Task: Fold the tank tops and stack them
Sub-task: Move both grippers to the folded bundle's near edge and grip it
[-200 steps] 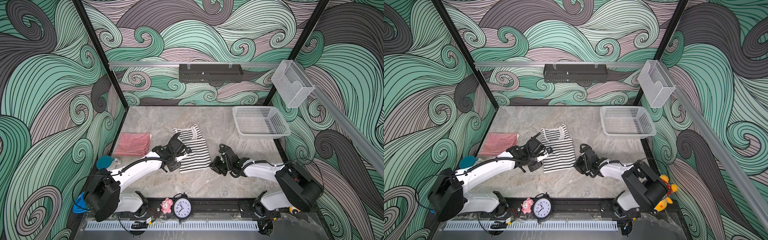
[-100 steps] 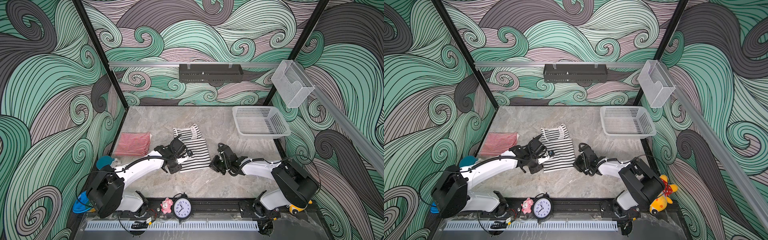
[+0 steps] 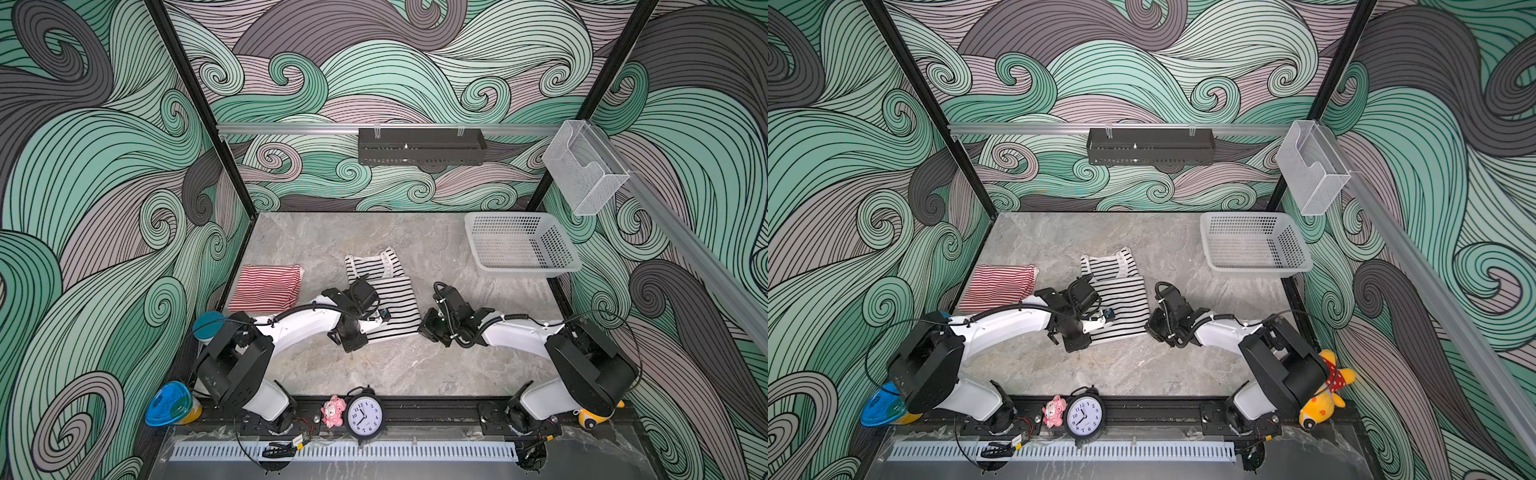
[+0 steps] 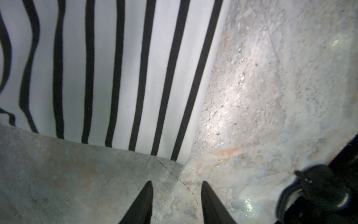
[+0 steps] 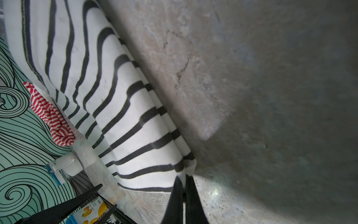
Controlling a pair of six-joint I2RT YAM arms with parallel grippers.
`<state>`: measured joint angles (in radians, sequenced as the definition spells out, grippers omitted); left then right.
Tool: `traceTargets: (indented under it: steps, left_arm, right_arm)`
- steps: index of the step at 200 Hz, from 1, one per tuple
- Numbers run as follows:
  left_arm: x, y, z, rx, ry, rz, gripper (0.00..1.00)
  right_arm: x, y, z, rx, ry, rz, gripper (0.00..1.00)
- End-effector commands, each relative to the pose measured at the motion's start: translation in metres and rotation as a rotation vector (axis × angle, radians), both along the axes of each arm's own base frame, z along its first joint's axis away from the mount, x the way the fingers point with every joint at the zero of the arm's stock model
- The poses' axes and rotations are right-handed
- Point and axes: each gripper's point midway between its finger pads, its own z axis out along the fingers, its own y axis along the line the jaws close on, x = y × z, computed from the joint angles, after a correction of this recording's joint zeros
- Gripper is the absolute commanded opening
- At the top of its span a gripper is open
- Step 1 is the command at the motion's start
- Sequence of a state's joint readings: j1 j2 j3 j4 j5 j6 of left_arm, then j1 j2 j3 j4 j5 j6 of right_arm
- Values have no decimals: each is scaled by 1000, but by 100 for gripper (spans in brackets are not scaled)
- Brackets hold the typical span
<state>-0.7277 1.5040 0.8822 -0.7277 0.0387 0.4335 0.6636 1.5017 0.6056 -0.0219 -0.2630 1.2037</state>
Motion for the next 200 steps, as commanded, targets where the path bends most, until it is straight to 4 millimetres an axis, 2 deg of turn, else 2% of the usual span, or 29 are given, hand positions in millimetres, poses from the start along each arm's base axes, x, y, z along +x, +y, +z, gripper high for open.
traceTargets:
  steps: [1, 57, 126, 181, 200]
  left_arm:
    - [5, -16, 7, -33, -12, -30, 44]
    - [11, -21, 0, 5, -54, -61, 44]
    - [15, -17, -15, 67, -65, -69, 43]
    - [9, -14, -24, 107, -48, -94, 31]
    - [10, -14, -25, 117, -53, -99, 24]
  right_arm:
    - [3, 1, 6, 11, -10, -7, 0]
    - [3, 3, 5, 24, -6, -9, 0]
    - [3, 3, 4, 25, -3, -11, 0]
    - [3, 4, 5, 29, -2, -10, 0]
    - [4, 5, 6, 30, -5, -10, 0]
